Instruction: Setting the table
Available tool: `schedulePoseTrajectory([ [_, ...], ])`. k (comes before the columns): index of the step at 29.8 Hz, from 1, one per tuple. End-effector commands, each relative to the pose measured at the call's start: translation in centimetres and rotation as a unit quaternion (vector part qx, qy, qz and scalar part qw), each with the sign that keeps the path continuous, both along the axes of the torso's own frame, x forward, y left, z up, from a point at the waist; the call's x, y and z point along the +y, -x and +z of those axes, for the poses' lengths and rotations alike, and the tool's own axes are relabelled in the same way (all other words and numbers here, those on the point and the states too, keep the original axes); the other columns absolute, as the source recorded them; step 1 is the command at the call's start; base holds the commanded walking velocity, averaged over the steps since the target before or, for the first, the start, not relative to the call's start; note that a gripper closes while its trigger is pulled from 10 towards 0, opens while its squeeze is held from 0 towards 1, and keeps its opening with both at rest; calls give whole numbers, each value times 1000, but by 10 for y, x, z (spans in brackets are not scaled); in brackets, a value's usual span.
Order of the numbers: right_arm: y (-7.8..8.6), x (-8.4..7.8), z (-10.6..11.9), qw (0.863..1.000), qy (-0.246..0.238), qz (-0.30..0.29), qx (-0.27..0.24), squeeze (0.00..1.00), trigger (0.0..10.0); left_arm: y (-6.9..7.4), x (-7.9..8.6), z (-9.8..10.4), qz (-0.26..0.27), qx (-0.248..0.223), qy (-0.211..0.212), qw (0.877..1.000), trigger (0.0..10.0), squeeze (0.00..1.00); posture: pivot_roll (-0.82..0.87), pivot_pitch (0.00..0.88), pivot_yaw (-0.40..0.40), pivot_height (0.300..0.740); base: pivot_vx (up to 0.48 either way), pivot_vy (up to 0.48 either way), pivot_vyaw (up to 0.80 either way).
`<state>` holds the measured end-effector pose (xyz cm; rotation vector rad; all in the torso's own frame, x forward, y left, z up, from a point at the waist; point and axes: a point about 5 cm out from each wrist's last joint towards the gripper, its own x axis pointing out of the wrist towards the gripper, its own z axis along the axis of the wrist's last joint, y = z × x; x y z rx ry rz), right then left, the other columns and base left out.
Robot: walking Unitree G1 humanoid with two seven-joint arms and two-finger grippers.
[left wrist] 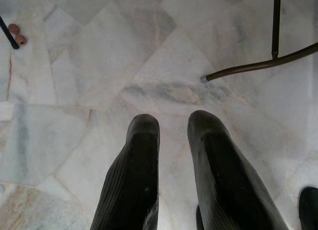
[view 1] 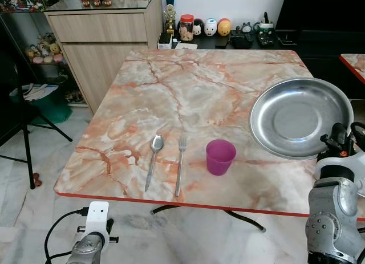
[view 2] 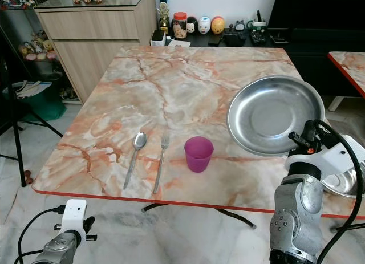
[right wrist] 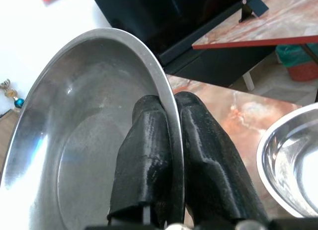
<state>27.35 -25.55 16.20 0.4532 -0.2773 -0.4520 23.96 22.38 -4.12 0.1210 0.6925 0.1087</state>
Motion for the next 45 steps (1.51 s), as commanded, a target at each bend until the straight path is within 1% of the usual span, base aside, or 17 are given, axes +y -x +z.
schedulePoseTrajectory([
  [1,1,-1,17,999,16,-5,-38,0,10000,1,0,-1,-2,1,-4,1000,10000,0,0,0,19,740,0,-274,0],
  [11,-1,2,16,999,17,2,-40,0,10000,3,0,-2,-4,3,-6,1000,10000,0,3,0,17,740,0,-287,0],
  [20,-1,1,17,999,15,6,-44,0,10000,3,0,-2,-4,3,-4,1000,10000,0,0,0,20,740,0,-296,0],
  [24,-1,1,21,998,8,11,-59,0,10000,3,0,-2,-3,2,-5,1000,10000,0,1,0,19,740,0,-296,-631],
  [27,-1,0,23,998,15,7,-66,0,10000,3,0,-2,-4,2,-5,1000,10000,0,0,0,19,740,0,-300,-679],
  [45,-2,-2,25,998,20,6,-65,0,10000,2,0,-2,-1,3,-7,1000,10000,0,-11,0,23,740,0,-299,0],
])
